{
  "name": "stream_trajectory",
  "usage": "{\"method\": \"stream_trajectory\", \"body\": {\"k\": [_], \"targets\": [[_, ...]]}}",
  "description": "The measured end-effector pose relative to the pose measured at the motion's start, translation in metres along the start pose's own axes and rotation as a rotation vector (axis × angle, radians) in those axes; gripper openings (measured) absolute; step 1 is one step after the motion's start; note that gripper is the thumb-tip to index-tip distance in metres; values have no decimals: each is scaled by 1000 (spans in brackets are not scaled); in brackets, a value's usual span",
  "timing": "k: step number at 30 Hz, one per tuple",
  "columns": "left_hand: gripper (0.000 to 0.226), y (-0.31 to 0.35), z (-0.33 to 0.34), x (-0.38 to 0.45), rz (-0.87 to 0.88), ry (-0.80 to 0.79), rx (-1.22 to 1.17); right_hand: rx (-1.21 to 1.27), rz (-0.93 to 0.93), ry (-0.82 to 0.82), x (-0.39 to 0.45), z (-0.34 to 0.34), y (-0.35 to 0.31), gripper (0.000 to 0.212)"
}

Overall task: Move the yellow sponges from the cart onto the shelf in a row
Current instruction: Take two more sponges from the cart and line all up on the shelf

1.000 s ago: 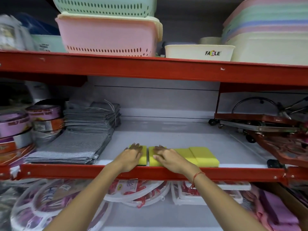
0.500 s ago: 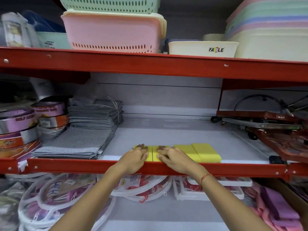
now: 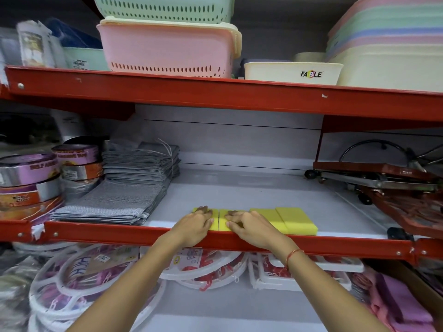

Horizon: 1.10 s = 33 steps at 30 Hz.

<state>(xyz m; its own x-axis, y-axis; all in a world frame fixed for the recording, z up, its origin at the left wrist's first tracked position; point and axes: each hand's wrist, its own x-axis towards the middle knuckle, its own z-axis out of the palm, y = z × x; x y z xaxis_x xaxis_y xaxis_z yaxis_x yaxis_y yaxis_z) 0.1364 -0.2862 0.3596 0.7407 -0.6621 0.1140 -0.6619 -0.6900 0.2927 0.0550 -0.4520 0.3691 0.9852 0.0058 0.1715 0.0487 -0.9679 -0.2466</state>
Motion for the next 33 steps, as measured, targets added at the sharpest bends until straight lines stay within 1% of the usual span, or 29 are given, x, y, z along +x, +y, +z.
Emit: {"method": "stream_trajectory", "body": {"k": [3,5,9,12,14,15,17,20,22,25,31,33], "targets": [[50,1,-2,2,-9,-30,1,15,-22,-34,-1,-3,1,42],[52,4,-3,3,-9,-21,-2,34,-18,-46,-4,-9,3,41],[54,12,-4,4,22,30,-43,84,108,75,-10,-32,22,40],[53,22,-4,5,82,2,-81,39,134,16,-14,-40,41,41],[51,27,-2,9,112,-20,-92,3,204,-32,-17,-39,49,33],[51,29,0,11,124,-33,-91,-26,234,-39,-20,-38,51,34],[50,29,5,13,138,-53,-69,-27,242,-20,-23,-33,51,43],[50,27,9,15,141,-60,-27,-11,214,-29,-26,-30,47,39],[49,27,10,15,144,-49,-14,-48,166,-64,-26,-28,44,41],[49,28,10,15,146,-37,-4,-73,112,-60,-27,-26,40,45],[49,26,12,18,141,-48,8,-83,92,-38,-26,-24,40,45],[50,27,10,19,134,-61,2,-45,110,-36,-26,-26,41,43]]}}
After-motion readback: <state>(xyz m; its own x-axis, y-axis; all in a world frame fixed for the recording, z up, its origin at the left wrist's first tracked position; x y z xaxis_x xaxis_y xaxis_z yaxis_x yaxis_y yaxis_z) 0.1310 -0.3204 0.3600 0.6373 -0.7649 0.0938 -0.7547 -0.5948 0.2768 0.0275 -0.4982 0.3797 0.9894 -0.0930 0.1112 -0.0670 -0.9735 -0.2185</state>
